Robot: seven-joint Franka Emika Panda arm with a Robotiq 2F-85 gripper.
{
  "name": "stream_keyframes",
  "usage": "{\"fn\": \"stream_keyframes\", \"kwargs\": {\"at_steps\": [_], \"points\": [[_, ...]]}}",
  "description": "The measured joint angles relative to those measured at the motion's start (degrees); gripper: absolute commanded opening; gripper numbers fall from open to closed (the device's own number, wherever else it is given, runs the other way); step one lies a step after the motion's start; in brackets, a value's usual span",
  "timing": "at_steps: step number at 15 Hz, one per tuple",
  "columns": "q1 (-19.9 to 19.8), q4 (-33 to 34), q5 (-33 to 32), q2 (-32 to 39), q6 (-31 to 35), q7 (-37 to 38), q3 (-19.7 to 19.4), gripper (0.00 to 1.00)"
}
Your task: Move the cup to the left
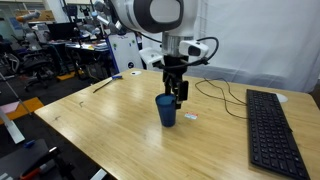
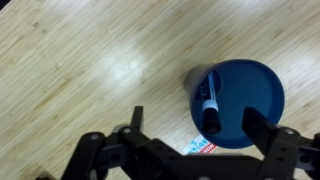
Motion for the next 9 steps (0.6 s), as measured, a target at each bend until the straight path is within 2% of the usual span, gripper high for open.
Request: {"fn": "stream_keyframes", "kwargs": {"at_steps": [4, 5, 6, 8, 9], "points": [[0.20, 0.00, 0.00, 0.77, 0.04, 0.00, 0.45, 1.00], [0.23, -0.01, 0.00, 0.96, 0.04, 0.00, 0.46, 0.96], [0.23, -0.09, 0.00, 1.06, 0.04, 0.00, 0.46, 0.91], [0.22, -0.31, 0.00, 1.17, 0.04, 0.00, 0.45, 0.70], [0.22, -0.45, 0.00, 1.22, 0.04, 0.00, 0.45, 0.64]]}}
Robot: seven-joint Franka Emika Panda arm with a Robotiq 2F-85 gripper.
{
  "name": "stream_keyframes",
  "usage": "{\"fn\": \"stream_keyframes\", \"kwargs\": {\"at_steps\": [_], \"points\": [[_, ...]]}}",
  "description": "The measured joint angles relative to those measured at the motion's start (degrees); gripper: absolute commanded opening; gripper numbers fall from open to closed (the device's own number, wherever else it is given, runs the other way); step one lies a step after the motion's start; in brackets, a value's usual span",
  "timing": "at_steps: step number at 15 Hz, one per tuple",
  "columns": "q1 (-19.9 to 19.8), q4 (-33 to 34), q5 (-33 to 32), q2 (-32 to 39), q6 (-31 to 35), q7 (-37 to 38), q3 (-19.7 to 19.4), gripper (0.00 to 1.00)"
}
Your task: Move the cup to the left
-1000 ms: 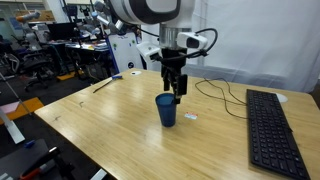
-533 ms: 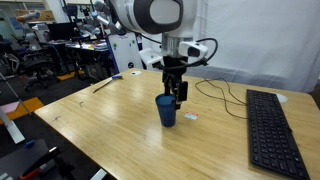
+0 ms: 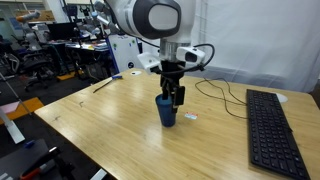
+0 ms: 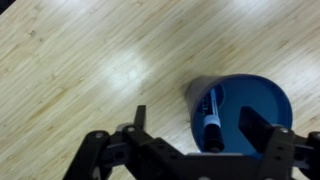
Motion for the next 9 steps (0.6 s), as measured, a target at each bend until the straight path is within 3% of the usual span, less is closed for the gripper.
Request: {"fn": "stream_keyframes", "kwargs": {"at_steps": [9], "points": [[-0.13, -0.73, 0.00, 0.14, 0.01, 0.00, -0.09, 0.00]]}}
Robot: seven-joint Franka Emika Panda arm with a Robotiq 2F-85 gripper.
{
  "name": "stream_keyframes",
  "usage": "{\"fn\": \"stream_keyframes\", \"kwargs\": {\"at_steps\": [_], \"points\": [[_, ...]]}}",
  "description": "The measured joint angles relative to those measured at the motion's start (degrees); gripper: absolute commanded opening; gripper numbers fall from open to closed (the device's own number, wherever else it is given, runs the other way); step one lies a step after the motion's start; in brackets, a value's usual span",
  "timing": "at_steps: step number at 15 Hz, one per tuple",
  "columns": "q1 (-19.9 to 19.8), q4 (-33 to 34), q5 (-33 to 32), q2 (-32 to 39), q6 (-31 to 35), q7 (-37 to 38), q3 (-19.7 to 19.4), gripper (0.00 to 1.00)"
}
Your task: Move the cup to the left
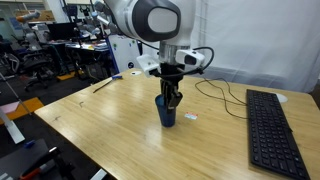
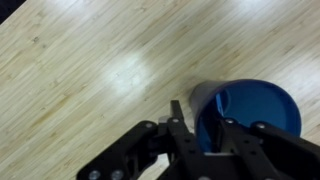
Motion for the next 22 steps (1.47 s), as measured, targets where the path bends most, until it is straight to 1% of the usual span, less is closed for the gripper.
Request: {"fn": "stream_keyframes", "kwargs": {"at_steps": [6, 9, 15, 18, 22], "points": [[0.22, 0.25, 0.00, -0.47, 0.12, -0.21, 0.33, 0.01], [0.29, 0.36, 0.00, -1.18, 0.12, -1.87, 1.23, 0.01], [1.32, 0.26, 0.66, -6.68, -0.53, -7.49, 5.36, 0.01], [2.95, 0.16, 1.42, -7.69, -2.51, -11.54, 7.87, 0.01], [6.29, -0.04, 1.16, -7.91, -6.42, -16.41, 10.77, 0.01]]}}
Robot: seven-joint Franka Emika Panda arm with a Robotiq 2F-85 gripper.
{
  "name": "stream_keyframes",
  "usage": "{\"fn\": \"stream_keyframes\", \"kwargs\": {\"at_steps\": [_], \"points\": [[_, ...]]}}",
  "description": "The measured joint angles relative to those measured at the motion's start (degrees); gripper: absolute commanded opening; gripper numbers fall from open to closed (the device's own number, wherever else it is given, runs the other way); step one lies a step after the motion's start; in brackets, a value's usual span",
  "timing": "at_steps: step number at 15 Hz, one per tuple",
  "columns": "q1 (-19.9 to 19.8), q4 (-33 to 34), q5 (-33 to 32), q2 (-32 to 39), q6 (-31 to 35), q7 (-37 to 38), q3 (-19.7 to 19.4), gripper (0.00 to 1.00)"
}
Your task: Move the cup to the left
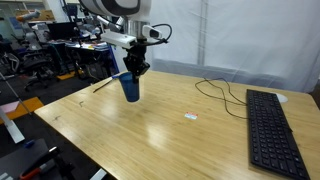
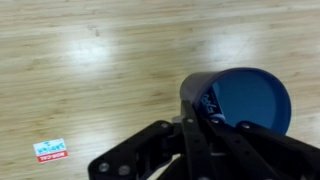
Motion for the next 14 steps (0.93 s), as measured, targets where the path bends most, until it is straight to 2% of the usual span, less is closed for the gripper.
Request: {"fn": "stream_keyframes", "kwargs": {"at_steps": [6, 14], "points": [[4.32, -0.13, -3.75, 0.24, -1.86, -2.86, 2.09, 0.01], [7.11, 3.38, -8.53, 3.65, -1.61, -2.86, 2.63, 0.01]]}}
